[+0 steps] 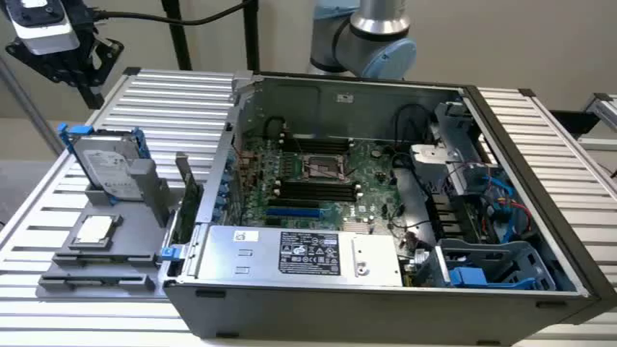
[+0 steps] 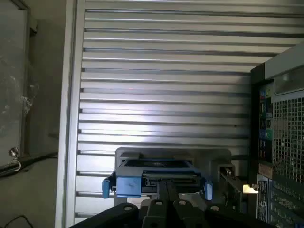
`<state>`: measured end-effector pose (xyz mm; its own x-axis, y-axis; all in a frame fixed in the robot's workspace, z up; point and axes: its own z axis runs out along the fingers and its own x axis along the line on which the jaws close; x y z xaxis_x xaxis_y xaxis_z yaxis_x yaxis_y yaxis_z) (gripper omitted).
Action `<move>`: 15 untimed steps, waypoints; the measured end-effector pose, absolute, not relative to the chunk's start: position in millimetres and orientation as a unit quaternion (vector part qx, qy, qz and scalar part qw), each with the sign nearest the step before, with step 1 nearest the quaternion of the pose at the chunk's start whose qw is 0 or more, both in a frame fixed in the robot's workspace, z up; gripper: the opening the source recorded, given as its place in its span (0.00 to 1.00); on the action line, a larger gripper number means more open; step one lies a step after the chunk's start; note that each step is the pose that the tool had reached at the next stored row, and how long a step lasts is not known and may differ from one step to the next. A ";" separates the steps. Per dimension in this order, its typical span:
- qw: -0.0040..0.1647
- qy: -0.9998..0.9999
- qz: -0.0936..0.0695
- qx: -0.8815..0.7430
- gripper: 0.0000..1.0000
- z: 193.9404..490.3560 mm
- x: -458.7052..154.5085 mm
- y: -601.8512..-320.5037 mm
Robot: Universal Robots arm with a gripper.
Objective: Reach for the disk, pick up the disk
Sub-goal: 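Pick up the disk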
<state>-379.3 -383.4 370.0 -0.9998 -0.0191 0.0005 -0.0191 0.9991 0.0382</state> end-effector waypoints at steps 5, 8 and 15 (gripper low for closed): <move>0.000 -1.000 -0.019 0.010 0.11 370.0 -379.3 -383.4; 0.000 -1.000 -0.019 0.010 0.11 370.0 -379.3 -383.4; 0.001 -1.000 -0.019 0.009 0.11 370.1 -381.1 -383.3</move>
